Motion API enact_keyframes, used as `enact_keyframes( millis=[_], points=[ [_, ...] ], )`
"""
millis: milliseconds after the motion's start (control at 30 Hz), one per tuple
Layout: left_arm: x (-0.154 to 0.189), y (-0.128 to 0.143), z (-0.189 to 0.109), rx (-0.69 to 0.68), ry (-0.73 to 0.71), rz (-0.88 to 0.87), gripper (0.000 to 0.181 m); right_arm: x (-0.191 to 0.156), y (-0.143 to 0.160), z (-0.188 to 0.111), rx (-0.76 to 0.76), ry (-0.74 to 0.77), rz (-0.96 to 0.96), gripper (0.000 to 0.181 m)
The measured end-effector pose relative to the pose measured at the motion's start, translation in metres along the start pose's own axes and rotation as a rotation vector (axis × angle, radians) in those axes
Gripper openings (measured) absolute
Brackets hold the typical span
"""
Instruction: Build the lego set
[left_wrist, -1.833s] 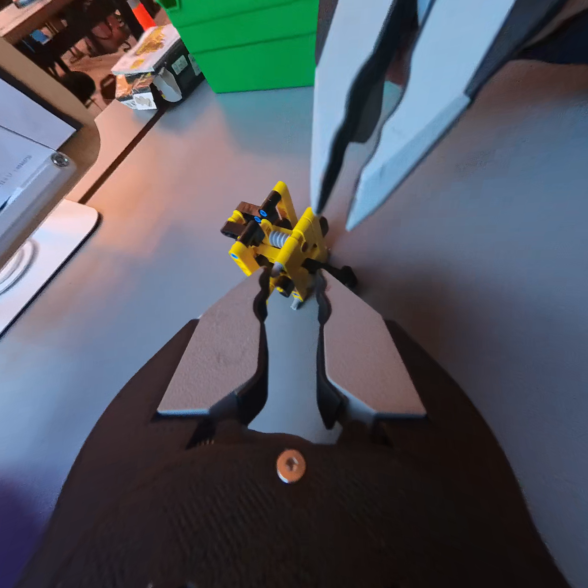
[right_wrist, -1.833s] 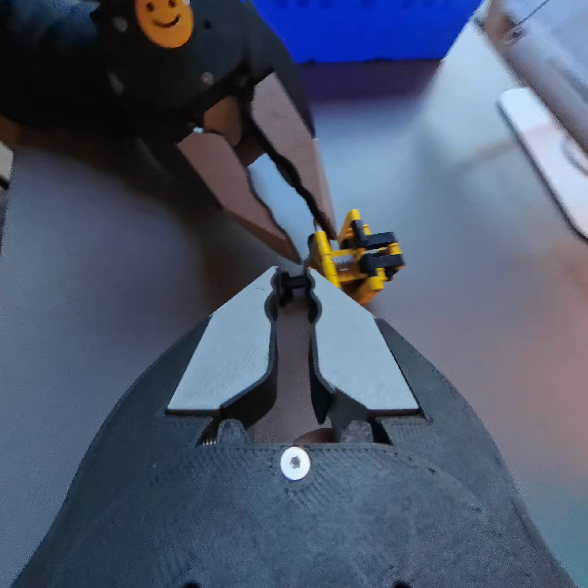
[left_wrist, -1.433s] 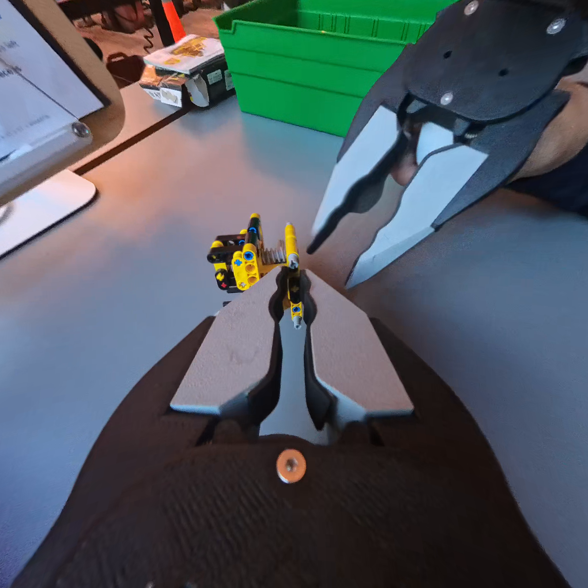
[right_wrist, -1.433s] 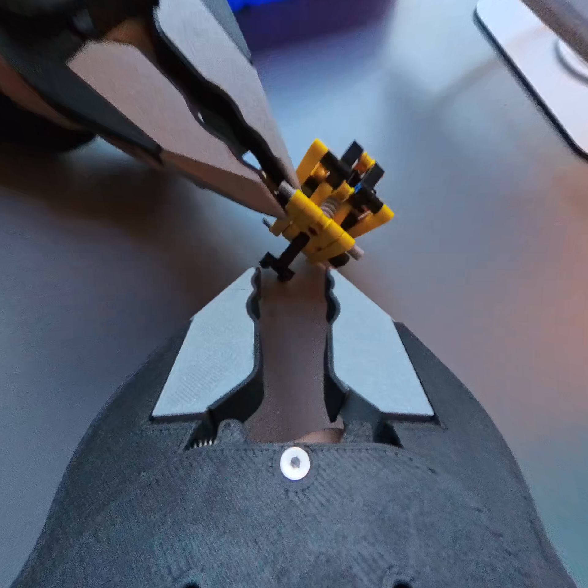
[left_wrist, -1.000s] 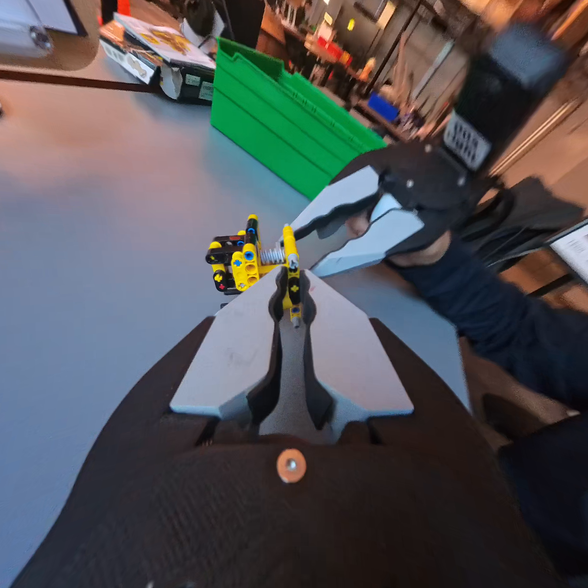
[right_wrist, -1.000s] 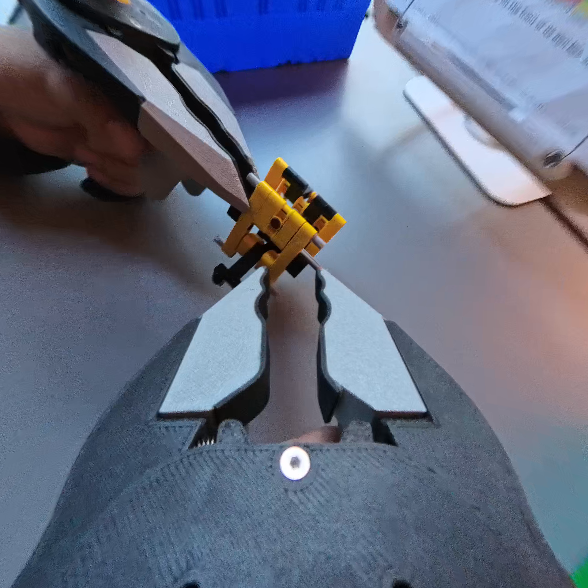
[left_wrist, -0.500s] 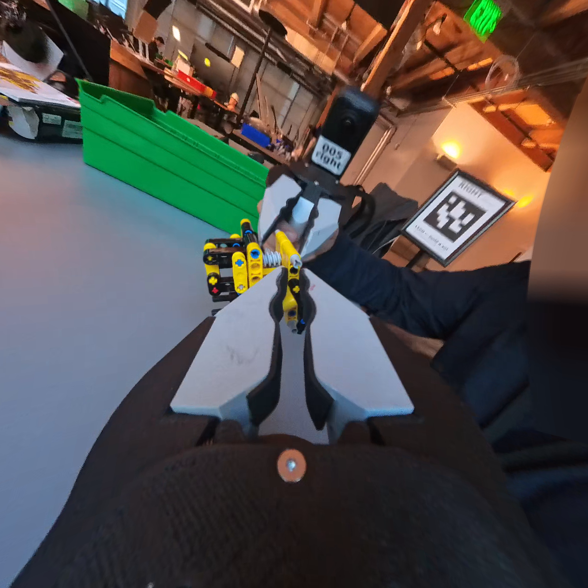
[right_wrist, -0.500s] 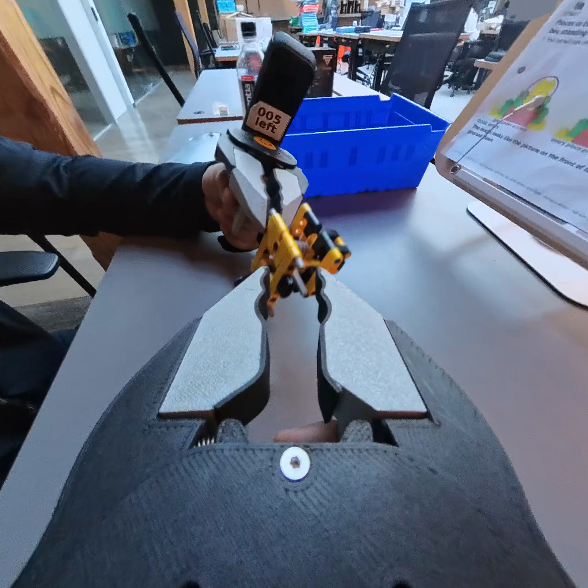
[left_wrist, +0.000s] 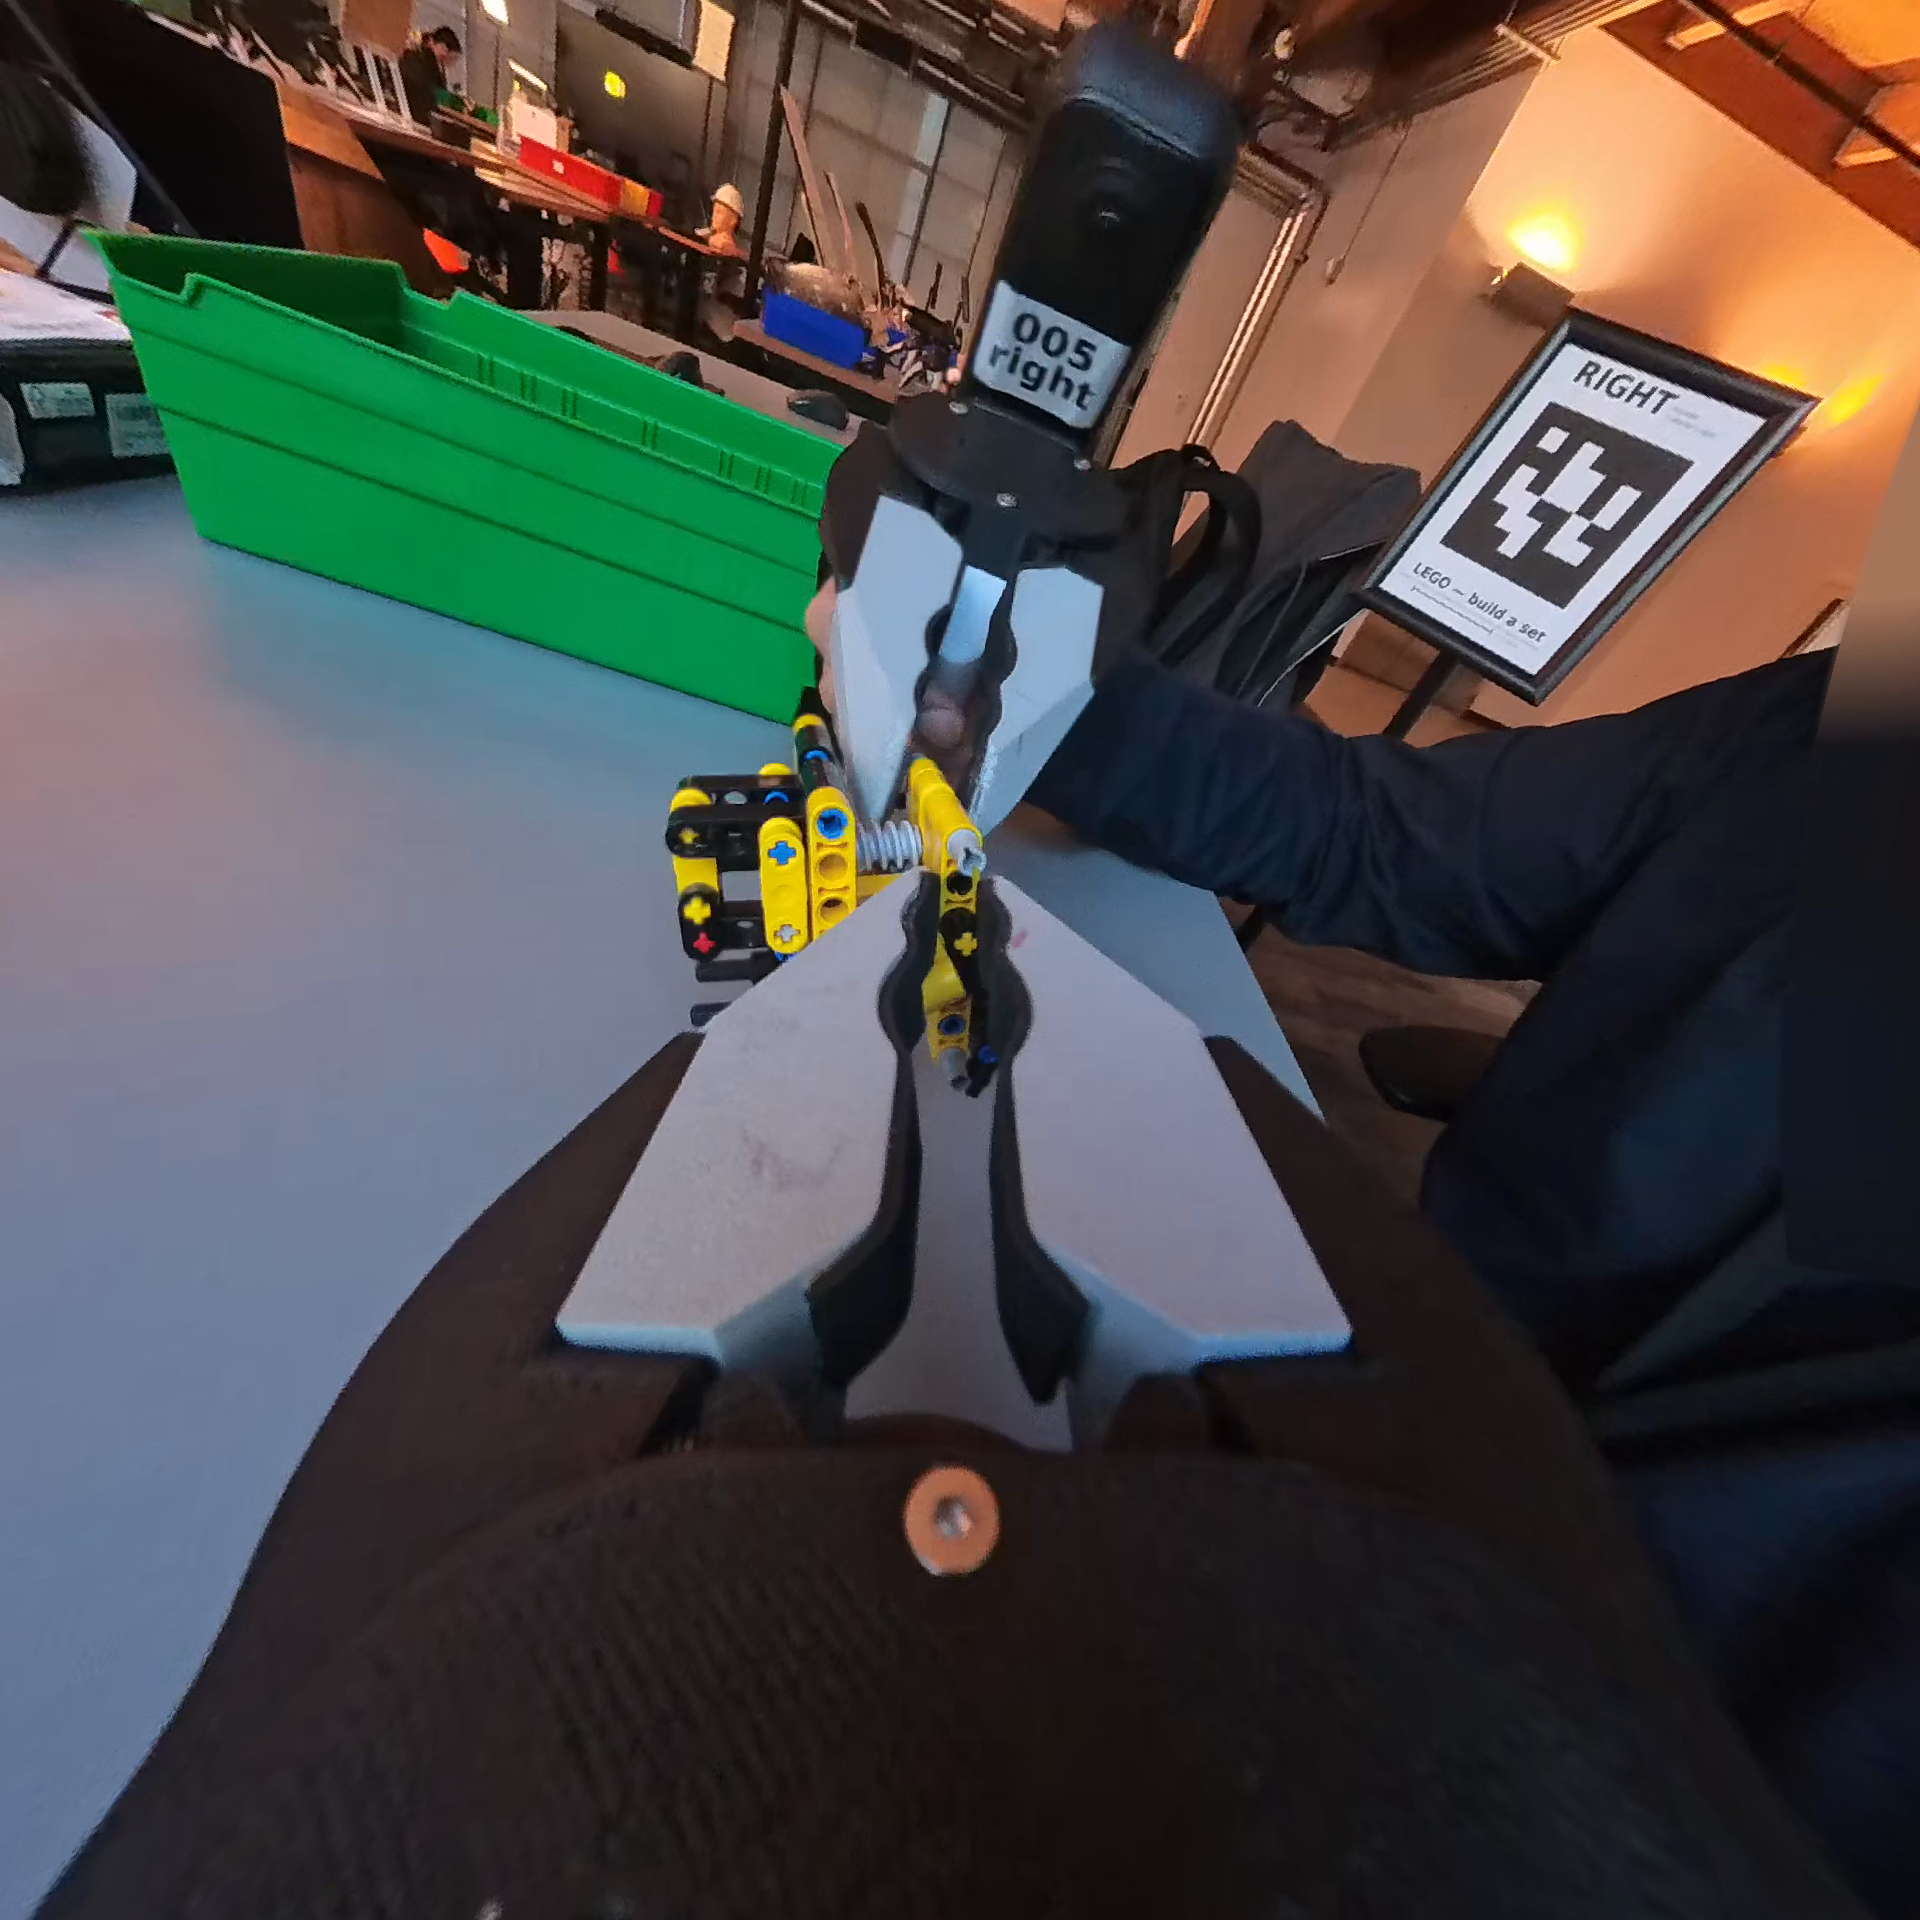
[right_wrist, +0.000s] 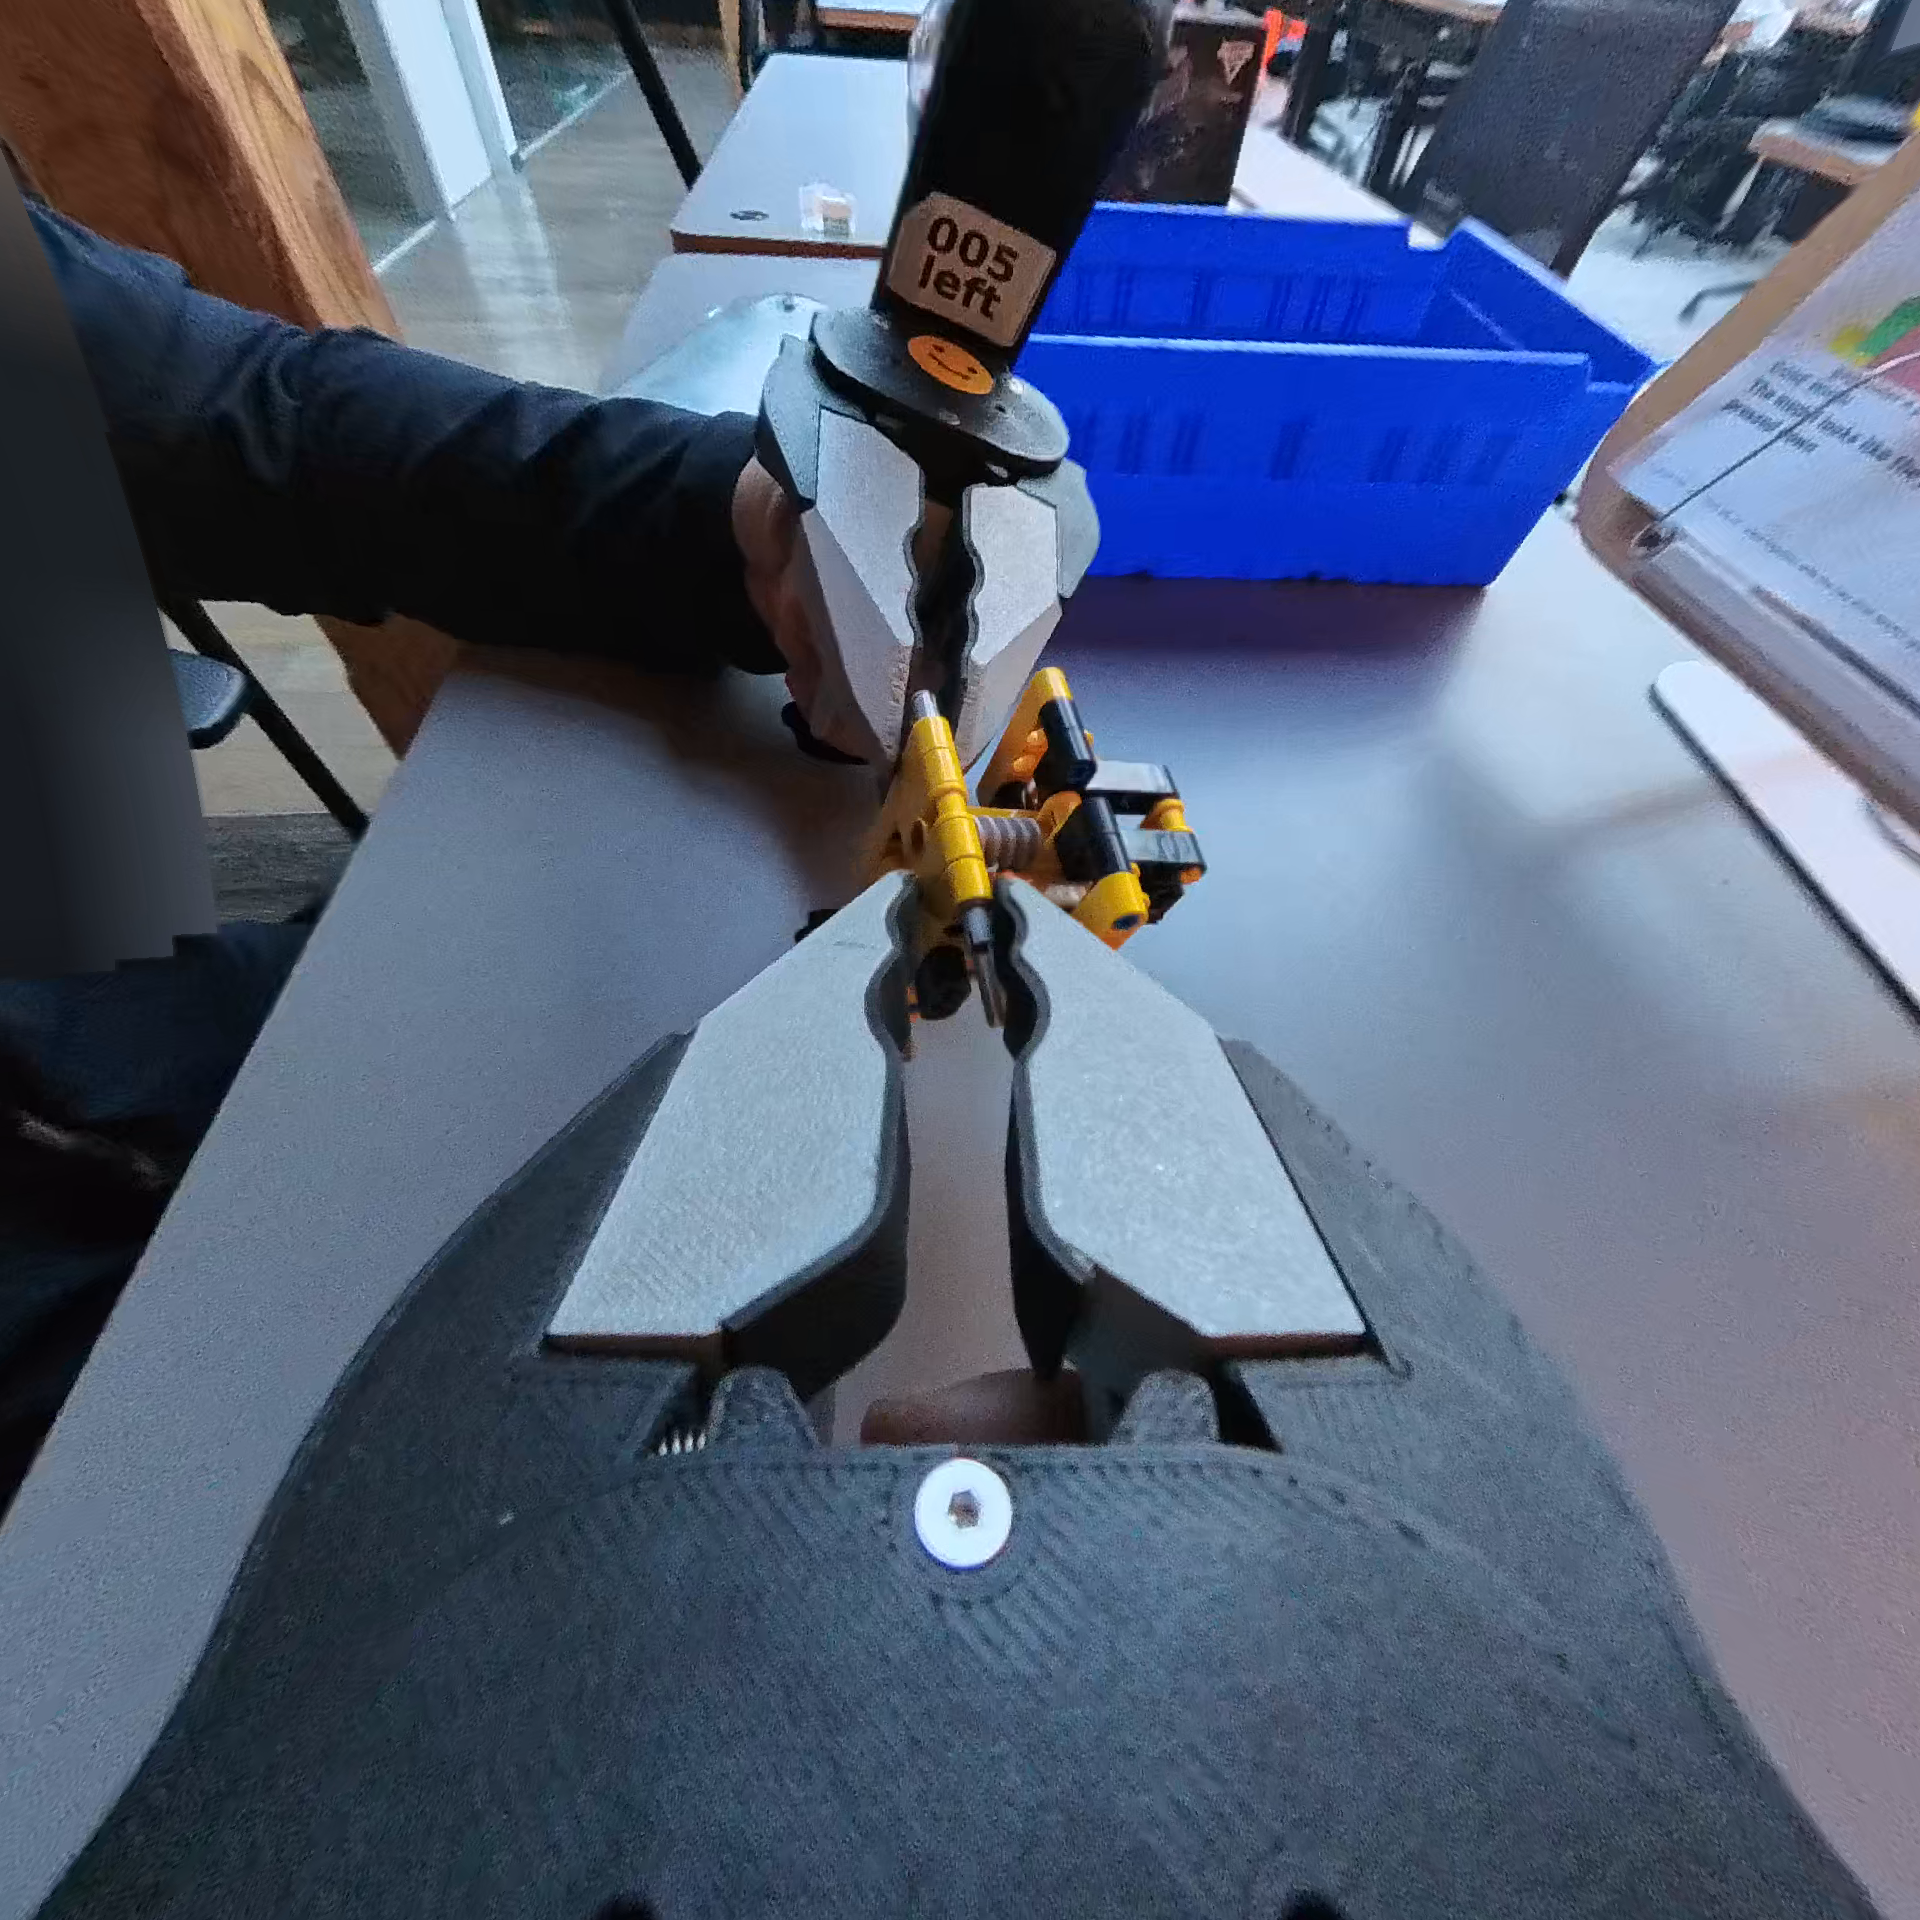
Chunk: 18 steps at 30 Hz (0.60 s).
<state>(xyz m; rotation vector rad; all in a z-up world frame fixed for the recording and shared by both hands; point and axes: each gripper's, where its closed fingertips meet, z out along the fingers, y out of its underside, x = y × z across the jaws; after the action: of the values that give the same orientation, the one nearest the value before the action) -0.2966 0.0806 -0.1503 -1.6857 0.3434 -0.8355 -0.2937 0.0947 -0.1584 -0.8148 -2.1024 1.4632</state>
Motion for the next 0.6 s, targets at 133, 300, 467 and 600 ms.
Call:
enact_keyframes(
  millis=[133,300,467,600],
  points=[
    [0.001,-0.001,-0.002,-0.014,0.014,-0.053,0.003,-0.004,-0.006,-0.001,0.004,0.027,-0.075,0.008],
    [-0.009,0.006,-0.008,-0.090,-0.092,0.050,0.008,0.002,0.000,0.003,-0.073,0.196,-0.348,0.005],
    [-0.018,-0.006,-0.022,-0.073,-0.181,0.080,0.015,0.016,0.006,0.006,-0.227,0.474,-0.742,0.005],
    [-0.040,-0.010,-0.031,-0.063,-0.322,0.125,0.016,0.014,0.010,0.014,-0.270,0.515,-0.866,0.004]
  ],
)
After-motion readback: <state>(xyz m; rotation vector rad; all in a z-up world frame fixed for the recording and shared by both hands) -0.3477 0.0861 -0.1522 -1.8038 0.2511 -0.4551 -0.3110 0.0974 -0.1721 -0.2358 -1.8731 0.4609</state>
